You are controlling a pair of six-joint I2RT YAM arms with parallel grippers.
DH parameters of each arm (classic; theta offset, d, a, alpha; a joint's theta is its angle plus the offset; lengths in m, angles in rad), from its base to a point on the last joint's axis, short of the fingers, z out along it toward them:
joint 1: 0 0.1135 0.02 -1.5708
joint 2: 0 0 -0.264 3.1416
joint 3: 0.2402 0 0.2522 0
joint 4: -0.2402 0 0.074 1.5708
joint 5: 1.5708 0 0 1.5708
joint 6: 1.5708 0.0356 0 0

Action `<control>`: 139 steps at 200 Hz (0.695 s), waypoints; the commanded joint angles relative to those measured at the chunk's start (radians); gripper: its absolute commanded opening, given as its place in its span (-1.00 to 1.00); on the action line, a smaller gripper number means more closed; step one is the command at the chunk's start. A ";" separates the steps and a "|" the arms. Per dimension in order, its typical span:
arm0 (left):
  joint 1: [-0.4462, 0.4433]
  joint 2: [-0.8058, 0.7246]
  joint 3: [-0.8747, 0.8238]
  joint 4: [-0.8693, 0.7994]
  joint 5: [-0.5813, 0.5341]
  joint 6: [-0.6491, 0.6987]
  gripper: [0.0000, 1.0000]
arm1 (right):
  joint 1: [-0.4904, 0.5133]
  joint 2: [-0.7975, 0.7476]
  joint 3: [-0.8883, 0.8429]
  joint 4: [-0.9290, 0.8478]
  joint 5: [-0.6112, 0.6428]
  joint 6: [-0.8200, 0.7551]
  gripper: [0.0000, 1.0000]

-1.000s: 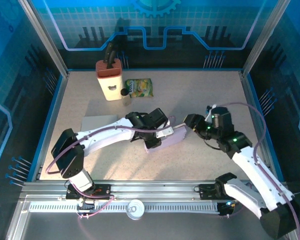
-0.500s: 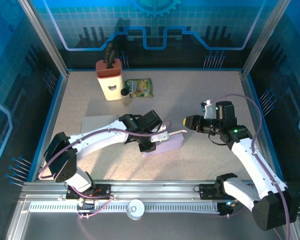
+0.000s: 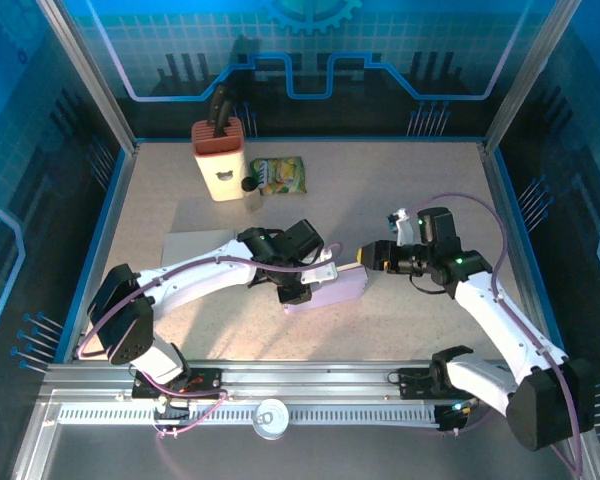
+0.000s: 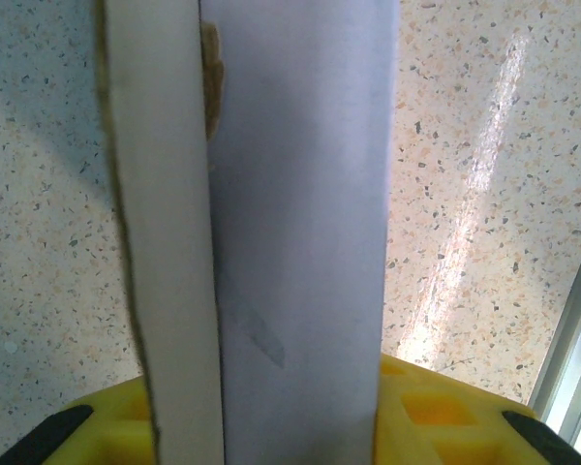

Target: Fold the paper box

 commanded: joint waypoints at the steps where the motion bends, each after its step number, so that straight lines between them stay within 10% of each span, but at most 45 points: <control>1: 0.009 -0.009 -0.009 -0.011 0.029 0.008 -0.32 | 0.022 -0.018 -0.012 -0.005 -0.018 -0.002 0.04; 139: 0.014 0.013 0.010 -0.016 0.031 0.000 -0.31 | 0.087 -0.081 -0.007 -0.130 0.135 -0.034 -0.38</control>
